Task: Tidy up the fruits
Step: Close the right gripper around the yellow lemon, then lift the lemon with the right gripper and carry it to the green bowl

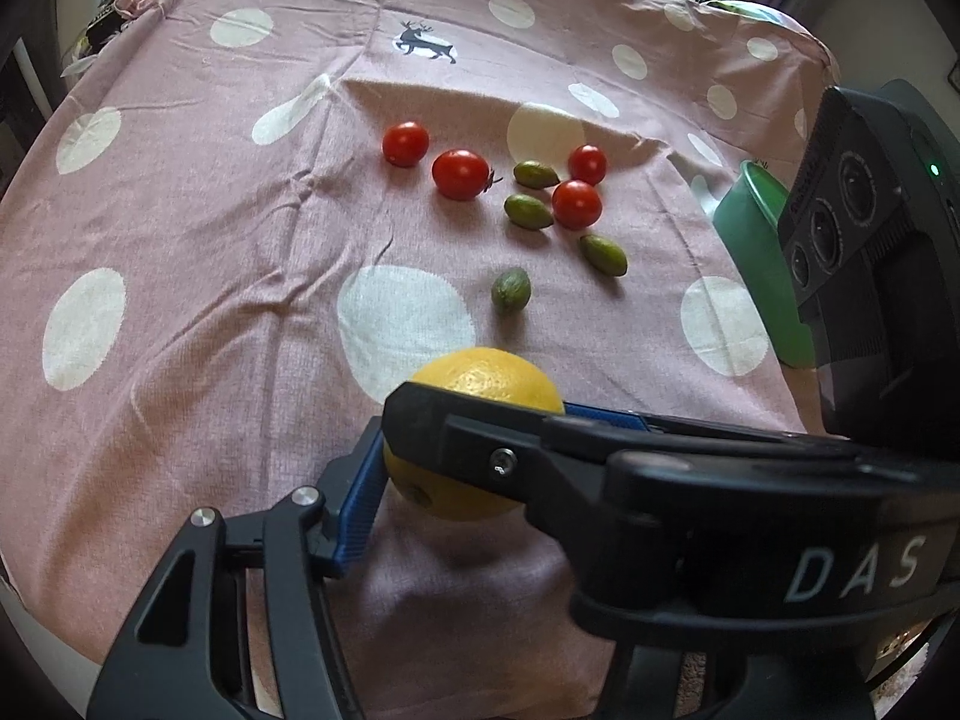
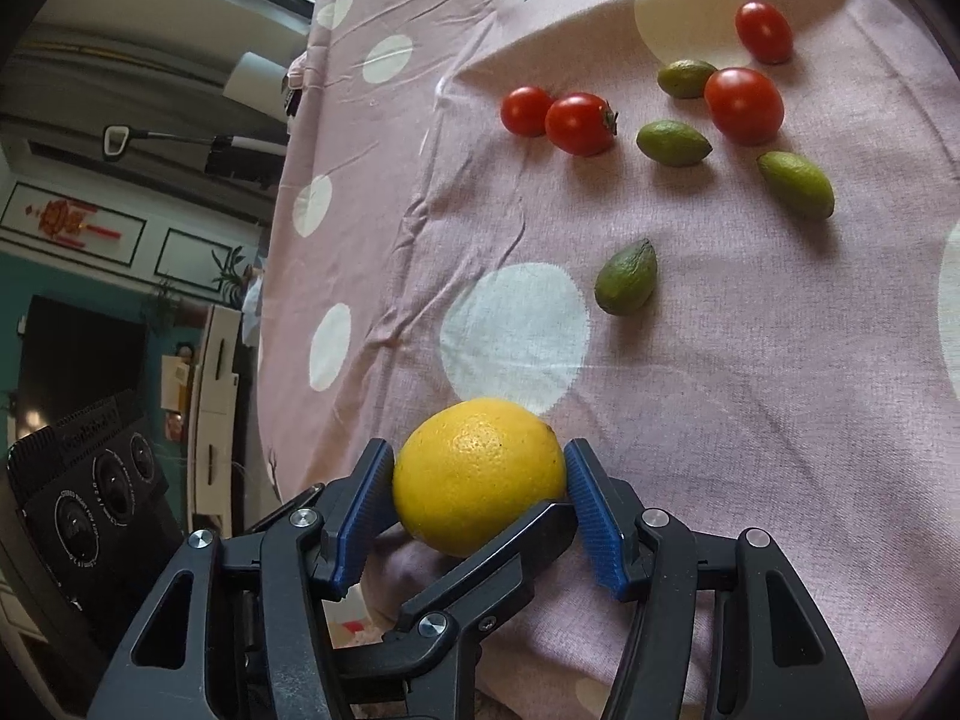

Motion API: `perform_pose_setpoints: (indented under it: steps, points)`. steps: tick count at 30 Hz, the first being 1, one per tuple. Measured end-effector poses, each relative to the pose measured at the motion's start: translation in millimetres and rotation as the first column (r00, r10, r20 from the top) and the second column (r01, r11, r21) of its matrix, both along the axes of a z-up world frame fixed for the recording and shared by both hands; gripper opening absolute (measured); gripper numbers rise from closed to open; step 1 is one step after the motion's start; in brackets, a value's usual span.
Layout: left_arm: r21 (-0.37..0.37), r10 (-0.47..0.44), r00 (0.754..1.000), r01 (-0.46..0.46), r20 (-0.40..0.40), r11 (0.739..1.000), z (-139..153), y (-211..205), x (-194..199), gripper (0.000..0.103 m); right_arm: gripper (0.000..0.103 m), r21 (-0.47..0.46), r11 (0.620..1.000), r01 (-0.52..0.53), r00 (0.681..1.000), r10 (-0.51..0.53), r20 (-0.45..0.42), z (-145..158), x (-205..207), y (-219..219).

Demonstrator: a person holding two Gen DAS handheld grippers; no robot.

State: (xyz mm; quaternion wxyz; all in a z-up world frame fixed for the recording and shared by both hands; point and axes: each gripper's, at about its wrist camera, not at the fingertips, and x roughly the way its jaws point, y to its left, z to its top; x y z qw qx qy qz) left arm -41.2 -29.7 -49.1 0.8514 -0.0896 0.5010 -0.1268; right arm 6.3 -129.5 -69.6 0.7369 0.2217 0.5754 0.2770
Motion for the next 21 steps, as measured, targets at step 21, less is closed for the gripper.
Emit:
perform_pose_setpoints:
  steps: [21]
  points:
    - [0.0, -0.075, 0.973, 0.076, 0.219, 0.997, 50, -40, 4, 0.056, 0.061, 0.068, 0.989, 0.131, 0.97, -0.142, 0.198, 53, -8, -47]
